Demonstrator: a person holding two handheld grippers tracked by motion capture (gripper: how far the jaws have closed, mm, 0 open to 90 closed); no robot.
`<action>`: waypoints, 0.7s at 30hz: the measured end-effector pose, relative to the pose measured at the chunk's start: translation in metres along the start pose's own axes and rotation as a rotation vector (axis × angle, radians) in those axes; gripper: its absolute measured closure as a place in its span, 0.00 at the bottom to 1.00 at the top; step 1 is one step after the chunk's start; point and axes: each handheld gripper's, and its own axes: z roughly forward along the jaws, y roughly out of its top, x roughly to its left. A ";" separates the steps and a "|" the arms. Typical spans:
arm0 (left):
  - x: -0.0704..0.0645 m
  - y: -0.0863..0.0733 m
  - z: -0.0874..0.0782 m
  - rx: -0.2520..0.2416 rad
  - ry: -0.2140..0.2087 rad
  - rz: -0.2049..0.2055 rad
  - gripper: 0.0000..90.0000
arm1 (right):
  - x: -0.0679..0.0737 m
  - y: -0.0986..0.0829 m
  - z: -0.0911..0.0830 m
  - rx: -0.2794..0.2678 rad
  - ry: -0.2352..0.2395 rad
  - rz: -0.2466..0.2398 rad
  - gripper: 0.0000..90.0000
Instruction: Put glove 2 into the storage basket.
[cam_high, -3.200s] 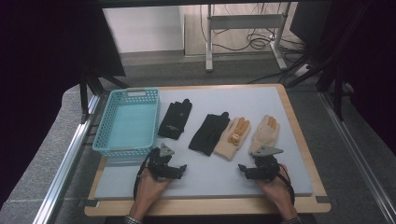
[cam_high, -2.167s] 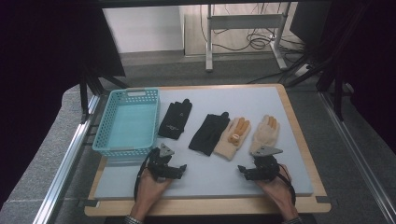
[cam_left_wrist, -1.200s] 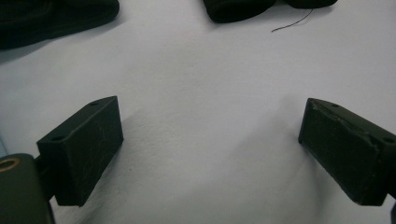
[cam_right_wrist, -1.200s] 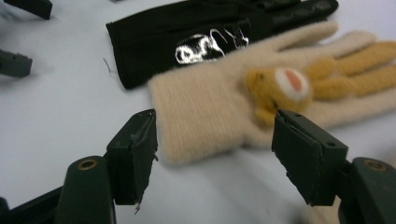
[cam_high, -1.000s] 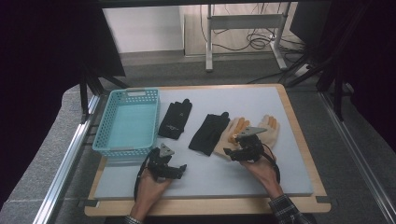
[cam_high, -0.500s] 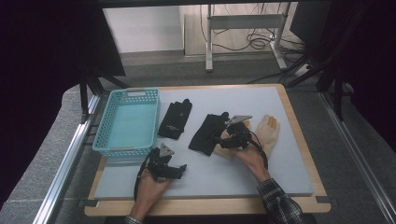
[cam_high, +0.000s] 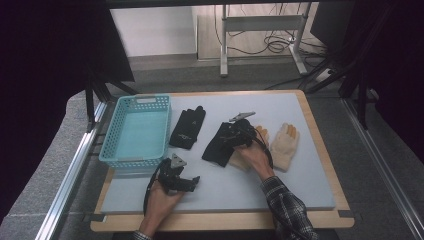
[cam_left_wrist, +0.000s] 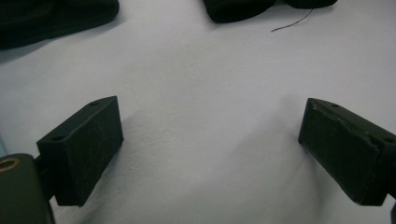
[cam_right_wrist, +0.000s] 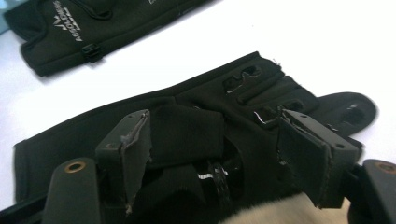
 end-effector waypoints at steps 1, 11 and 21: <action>0.000 0.000 0.000 -0.002 -0.001 -0.002 0.07 | 0.001 0.000 0.003 0.006 0.001 0.001 0.28; 0.000 0.000 0.000 -0.003 -0.001 -0.003 0.07 | 0.009 -0.002 0.014 0.068 -0.028 0.023 0.67; 0.000 0.000 0.000 -0.002 -0.001 -0.003 0.07 | 0.009 0.002 0.005 0.050 0.034 0.002 0.92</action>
